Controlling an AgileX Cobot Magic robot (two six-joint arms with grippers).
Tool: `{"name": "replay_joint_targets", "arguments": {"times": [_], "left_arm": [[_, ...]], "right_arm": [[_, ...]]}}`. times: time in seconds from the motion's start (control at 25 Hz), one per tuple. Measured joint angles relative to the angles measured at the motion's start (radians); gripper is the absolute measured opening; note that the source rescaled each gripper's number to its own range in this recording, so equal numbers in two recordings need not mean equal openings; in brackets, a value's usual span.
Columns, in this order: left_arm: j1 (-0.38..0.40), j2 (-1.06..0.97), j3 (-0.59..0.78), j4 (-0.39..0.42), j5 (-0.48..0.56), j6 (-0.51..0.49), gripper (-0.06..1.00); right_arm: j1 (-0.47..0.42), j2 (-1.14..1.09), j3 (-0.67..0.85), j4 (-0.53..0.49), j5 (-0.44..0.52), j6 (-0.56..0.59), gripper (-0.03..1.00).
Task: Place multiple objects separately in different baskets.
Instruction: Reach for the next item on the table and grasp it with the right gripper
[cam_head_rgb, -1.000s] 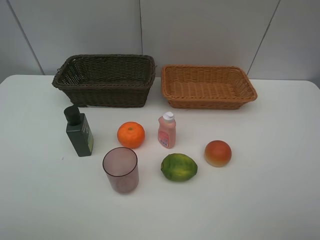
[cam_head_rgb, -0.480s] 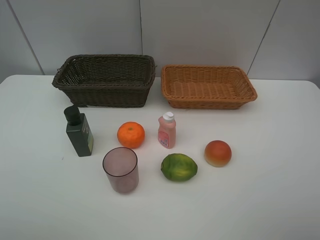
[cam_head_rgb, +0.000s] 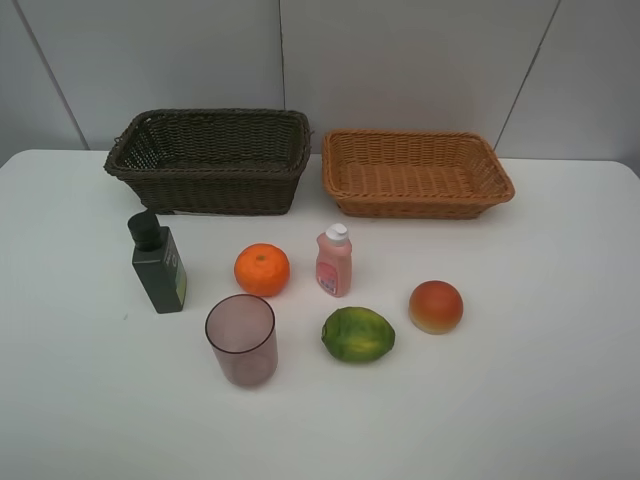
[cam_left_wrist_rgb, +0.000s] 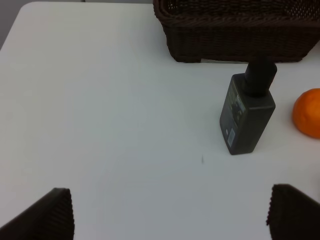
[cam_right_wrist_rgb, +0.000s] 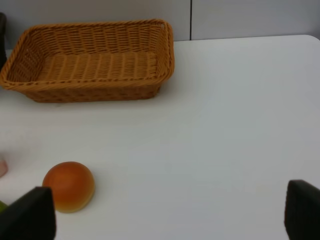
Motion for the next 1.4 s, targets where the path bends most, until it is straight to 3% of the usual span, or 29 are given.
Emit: {"name": "replay_joint_targets", "arguments": {"times": [0.32,1.4], "left_arm": [[0.0,0.0,0.0,0.0,0.0,0.0,1.0],[0.0,0.0,0.0,0.0,0.0,0.0,1.0]], "right_arm": [[0.0,0.034,0.0,0.0,0.0,0.0,1.0],[0.024,0.849,-0.169,0.002,-0.151,0.001,1.0]]}}
